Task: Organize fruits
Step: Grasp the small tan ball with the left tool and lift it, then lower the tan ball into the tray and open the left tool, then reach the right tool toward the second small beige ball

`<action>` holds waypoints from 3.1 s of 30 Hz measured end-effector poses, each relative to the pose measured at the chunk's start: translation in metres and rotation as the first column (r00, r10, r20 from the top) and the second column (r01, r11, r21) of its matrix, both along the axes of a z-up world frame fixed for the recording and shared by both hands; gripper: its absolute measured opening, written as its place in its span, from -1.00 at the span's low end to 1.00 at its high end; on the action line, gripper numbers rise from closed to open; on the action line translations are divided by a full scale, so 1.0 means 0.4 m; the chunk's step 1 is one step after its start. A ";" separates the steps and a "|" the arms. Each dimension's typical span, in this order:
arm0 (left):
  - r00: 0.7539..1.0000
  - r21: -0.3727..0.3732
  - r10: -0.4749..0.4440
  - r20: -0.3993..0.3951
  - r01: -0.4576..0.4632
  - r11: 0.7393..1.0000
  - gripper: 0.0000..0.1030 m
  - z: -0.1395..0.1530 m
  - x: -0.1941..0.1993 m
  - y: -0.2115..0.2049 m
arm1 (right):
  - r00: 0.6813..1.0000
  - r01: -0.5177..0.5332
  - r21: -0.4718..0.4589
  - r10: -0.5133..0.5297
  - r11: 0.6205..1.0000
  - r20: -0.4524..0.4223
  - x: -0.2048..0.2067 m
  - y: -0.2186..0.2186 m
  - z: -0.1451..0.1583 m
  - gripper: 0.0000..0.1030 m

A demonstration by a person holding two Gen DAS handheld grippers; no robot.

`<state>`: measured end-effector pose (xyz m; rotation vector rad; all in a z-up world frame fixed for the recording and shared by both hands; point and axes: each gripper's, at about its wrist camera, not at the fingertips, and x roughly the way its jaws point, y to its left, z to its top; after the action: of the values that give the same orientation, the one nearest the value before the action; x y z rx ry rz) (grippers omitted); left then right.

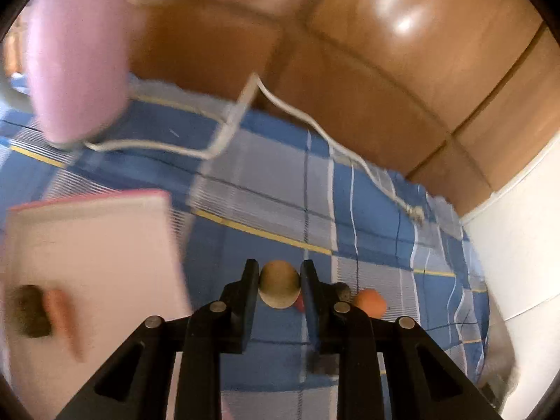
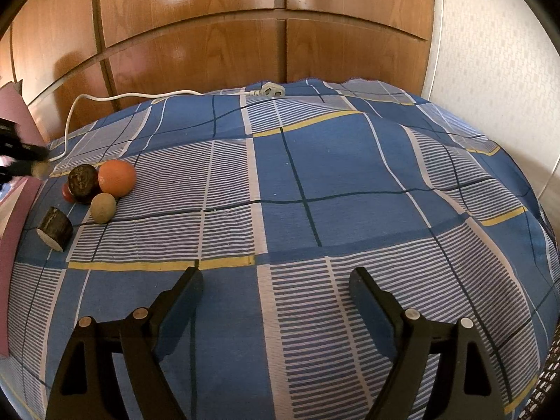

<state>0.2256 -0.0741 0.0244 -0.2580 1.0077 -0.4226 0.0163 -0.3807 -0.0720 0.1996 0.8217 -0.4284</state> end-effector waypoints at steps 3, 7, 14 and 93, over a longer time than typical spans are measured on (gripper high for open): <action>0.998 0.009 0.057 0.023 -0.058 0.998 -0.53 0.023 -0.017 0.088 | 1.000 0.000 -0.003 0.000 1.000 0.002 -0.001 0.001 0.000 0.69; 0.988 0.013 0.155 -0.012 -0.154 0.988 -0.53 -0.009 -0.019 0.213 | 1.000 0.000 -0.004 0.000 1.000 0.003 -0.002 0.000 -0.001 0.69; 0.976 0.084 0.212 -0.056 -0.207 0.975 -0.52 -0.091 -0.016 0.287 | 1.000 0.000 -0.010 0.000 1.000 0.002 -0.003 0.002 -0.002 0.69; 0.934 0.269 0.293 0.207 -0.342 0.900 0.97 -0.125 -0.533 0.235 | 0.992 -0.110 0.072 0.113 0.991 -0.048 0.064 0.064 0.049 0.44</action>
<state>0.0126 0.0201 -0.0256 -0.1067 0.8370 0.0132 0.0418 -0.3552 -0.0524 0.2061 0.8955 -0.3016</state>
